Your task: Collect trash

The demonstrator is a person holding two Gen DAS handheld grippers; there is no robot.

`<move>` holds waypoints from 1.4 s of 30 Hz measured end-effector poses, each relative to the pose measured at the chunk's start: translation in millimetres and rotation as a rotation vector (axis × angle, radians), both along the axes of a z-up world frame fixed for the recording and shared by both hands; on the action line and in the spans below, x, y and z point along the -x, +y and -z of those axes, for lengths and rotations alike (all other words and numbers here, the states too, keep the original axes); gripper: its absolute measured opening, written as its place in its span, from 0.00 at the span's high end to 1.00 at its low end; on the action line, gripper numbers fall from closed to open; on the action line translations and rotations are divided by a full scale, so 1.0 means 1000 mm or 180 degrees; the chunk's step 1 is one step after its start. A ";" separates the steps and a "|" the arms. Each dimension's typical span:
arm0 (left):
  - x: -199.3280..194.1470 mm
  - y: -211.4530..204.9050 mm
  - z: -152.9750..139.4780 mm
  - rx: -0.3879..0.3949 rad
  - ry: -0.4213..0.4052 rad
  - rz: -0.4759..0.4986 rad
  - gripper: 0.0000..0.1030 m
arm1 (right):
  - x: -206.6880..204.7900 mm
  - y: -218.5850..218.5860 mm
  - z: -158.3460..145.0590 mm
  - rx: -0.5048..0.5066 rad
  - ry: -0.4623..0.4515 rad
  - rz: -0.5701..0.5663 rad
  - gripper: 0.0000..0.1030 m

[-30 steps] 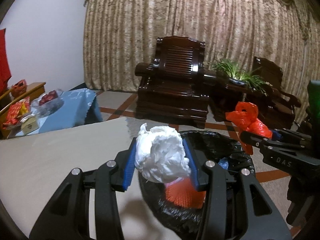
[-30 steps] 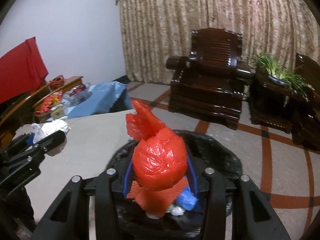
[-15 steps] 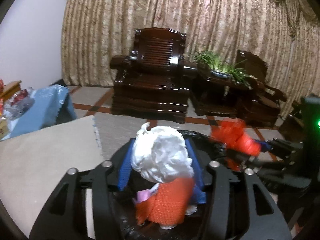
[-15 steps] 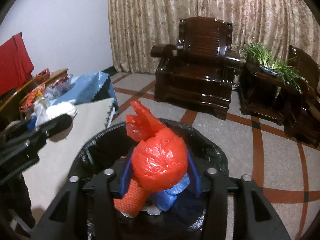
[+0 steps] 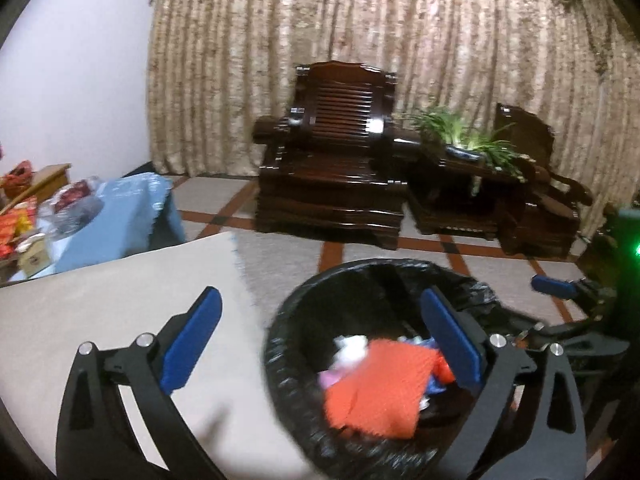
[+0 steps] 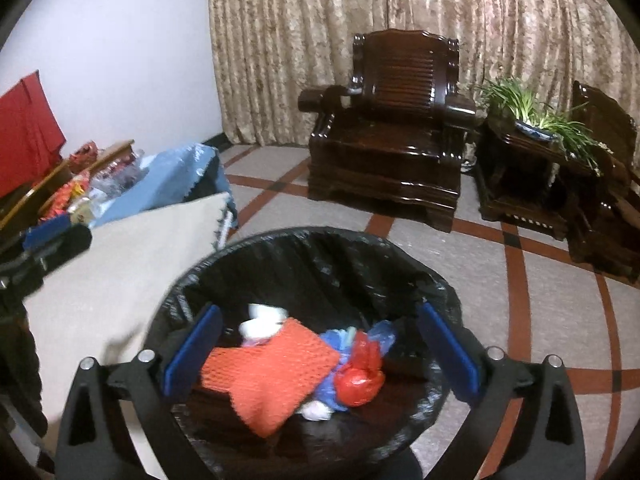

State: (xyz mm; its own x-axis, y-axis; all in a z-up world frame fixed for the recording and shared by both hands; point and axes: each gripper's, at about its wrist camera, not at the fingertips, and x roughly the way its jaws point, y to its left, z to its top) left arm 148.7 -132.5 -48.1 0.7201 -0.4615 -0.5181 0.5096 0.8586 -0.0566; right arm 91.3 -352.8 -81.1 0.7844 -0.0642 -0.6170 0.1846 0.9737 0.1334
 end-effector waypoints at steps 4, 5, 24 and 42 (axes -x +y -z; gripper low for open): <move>0.013 0.029 -0.012 0.0016 0.0039 -0.0176 0.06 | 0.007 0.020 -0.016 -0.0037 -0.0095 -0.0090 0.06; 0.017 0.036 -0.014 -0.0001 0.0041 -0.0219 0.06 | 0.008 0.025 -0.019 -0.0042 -0.0093 -0.0116 0.06; 0.063 0.106 -0.037 -0.0056 0.0090 -0.0738 0.06 | 0.033 0.091 -0.056 0.0111 -0.0204 -0.0348 0.06; 0.080 0.108 -0.059 -0.0075 -0.0033 -0.0824 0.06 | 0.042 0.110 -0.077 0.0164 -0.0337 -0.0476 0.06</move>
